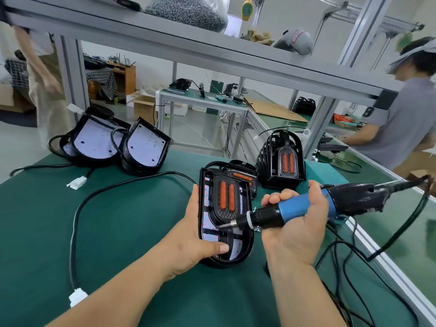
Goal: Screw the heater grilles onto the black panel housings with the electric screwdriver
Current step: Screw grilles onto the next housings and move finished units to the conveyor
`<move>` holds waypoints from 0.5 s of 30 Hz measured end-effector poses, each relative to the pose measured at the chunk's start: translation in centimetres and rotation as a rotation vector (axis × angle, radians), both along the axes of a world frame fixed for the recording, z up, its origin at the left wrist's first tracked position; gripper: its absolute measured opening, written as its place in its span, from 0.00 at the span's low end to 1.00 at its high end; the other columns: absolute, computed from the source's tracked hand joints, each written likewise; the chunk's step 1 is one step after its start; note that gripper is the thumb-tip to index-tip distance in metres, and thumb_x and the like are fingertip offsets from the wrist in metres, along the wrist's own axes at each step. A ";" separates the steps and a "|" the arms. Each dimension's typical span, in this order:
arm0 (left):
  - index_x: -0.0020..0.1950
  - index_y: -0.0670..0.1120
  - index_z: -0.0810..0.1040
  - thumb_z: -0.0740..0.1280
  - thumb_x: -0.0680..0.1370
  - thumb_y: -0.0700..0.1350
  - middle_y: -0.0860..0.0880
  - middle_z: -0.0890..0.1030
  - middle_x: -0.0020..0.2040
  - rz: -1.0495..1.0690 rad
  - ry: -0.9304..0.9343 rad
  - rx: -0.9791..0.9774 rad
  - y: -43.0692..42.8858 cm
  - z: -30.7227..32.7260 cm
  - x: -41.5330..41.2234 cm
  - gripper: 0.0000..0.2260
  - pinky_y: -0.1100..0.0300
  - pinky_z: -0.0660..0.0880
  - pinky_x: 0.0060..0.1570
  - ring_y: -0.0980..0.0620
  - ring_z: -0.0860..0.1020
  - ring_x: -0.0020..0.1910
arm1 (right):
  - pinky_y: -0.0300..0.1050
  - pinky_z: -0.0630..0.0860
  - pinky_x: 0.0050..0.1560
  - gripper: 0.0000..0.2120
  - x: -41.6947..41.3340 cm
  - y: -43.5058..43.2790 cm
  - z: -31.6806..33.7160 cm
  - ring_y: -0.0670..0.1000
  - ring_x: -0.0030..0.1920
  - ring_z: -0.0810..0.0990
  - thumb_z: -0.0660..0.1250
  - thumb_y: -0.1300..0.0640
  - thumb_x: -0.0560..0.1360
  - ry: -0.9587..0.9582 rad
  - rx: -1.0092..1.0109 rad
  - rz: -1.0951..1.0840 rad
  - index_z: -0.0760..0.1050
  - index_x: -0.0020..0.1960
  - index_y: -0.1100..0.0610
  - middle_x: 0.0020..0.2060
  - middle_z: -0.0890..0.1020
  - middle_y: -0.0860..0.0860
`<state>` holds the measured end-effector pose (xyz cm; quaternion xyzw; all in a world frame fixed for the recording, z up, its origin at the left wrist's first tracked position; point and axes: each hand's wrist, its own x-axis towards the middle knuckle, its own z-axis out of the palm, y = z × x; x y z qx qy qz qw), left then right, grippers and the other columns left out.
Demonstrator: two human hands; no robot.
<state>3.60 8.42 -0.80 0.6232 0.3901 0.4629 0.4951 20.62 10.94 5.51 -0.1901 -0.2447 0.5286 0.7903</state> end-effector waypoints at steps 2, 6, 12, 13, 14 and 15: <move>0.71 0.72 0.39 0.74 0.69 0.39 0.75 0.70 0.66 0.001 0.004 -0.014 0.0 0.0 0.0 0.52 0.78 0.67 0.56 0.72 0.69 0.67 | 0.47 0.76 0.36 0.23 -0.2 -0.1 -0.2 0.52 0.29 0.72 0.69 0.48 0.70 -0.006 0.008 0.005 0.63 0.58 0.57 0.30 0.71 0.51; 0.77 0.62 0.32 0.75 0.68 0.41 0.73 0.68 0.69 0.001 0.001 -0.036 0.0 0.0 0.0 0.58 0.72 0.66 0.65 0.69 0.67 0.71 | 0.46 0.77 0.36 0.23 -0.5 0.1 -0.3 0.51 0.28 0.72 0.68 0.49 0.70 0.001 -0.005 0.000 0.64 0.58 0.56 0.29 0.72 0.51; 0.77 0.60 0.31 0.76 0.67 0.42 0.72 0.69 0.70 0.007 -0.001 -0.033 0.0 0.0 0.0 0.59 0.66 0.65 0.68 0.67 0.67 0.71 | 0.46 0.76 0.35 0.15 -0.8 0.1 -0.3 0.51 0.27 0.73 0.68 0.50 0.72 0.005 0.011 -0.035 0.69 0.55 0.53 0.29 0.72 0.50; 0.77 0.61 0.31 0.77 0.66 0.44 0.72 0.69 0.70 0.007 0.000 -0.032 -0.1 0.0 0.0 0.60 0.65 0.65 0.68 0.67 0.67 0.71 | 0.46 0.77 0.35 0.14 -0.8 0.1 -0.3 0.51 0.27 0.73 0.68 0.50 0.72 0.007 0.014 -0.035 0.70 0.55 0.53 0.29 0.73 0.50; 0.77 0.61 0.31 0.77 0.66 0.46 0.72 0.69 0.70 0.006 0.002 -0.032 -0.1 0.0 0.0 0.60 0.65 0.65 0.67 0.66 0.67 0.71 | 0.47 0.77 0.34 0.14 -0.9 0.1 -0.3 0.51 0.27 0.73 0.68 0.51 0.71 0.007 0.018 -0.031 0.70 0.54 0.53 0.29 0.72 0.51; 0.77 0.61 0.31 0.77 0.66 0.46 0.72 0.69 0.69 0.004 0.005 -0.031 -0.1 0.0 0.0 0.60 0.66 0.66 0.67 0.66 0.68 0.71 | 0.47 0.77 0.34 0.14 -0.9 0.1 -0.2 0.51 0.28 0.73 0.68 0.51 0.71 0.004 0.019 -0.030 0.70 0.54 0.53 0.29 0.72 0.51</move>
